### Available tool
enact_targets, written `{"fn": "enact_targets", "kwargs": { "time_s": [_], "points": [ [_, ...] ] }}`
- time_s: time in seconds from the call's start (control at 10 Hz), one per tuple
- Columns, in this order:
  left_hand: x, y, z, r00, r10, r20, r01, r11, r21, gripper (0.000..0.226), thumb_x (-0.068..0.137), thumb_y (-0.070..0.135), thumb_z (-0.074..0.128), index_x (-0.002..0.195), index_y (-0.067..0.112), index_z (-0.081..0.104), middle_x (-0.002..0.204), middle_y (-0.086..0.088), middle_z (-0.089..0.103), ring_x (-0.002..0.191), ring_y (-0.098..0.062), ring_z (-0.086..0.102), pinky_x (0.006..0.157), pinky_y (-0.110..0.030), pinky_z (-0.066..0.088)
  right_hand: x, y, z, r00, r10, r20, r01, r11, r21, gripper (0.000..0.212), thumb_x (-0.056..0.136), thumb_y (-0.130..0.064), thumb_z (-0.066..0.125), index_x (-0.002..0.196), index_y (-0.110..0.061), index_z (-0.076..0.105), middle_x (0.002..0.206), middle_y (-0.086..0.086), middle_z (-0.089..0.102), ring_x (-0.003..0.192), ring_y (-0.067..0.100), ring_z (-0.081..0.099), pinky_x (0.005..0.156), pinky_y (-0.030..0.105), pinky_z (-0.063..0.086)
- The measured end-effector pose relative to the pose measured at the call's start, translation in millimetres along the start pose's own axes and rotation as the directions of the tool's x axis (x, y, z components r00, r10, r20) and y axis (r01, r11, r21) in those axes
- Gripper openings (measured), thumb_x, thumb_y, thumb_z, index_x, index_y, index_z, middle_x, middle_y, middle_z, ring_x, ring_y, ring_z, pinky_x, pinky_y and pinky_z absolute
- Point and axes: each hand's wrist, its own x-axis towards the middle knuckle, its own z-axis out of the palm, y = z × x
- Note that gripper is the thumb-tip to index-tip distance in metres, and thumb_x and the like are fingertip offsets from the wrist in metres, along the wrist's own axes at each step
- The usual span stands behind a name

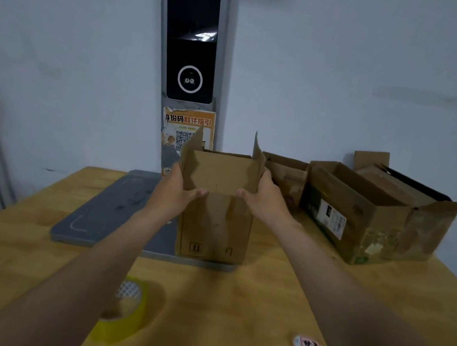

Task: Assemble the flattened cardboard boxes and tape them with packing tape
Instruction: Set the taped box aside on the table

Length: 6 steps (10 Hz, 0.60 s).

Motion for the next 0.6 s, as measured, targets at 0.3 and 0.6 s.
{"fn": "enact_targets", "kwargs": {
  "time_s": [0.3,0.6],
  "points": [
    [94.6,-24.1,22.3,1.0,-0.015,-0.019,0.016,0.998,0.068,0.081,0.092,0.042,0.074,0.151,0.014,0.027,0.148,-0.009,0.054,0.131,-0.034,0.055,0.096,-0.043,0.049,92.1,18.8,31.0,0.998,0.007,-0.057,-0.011,0.998,-0.059,0.079,0.103,-0.03,0.059,0.161,-0.015,0.007,0.146,0.012,0.054,0.129,0.031,0.057,0.097,0.042,0.051],
    [103.6,-7.0,18.0,0.999,-0.05,-0.008,0.051,0.959,0.28,0.093,0.09,0.048,0.074,0.153,0.01,0.018,0.15,-0.013,0.051,0.129,-0.038,0.056,0.102,-0.05,0.048,95.0,18.0,11.1,0.999,0.033,0.043,-0.027,0.991,-0.131,0.073,0.099,-0.04,0.063,0.154,-0.015,0.023,0.142,0.009,0.057,0.121,0.029,0.061,0.098,0.048,0.054]
  ]
}}
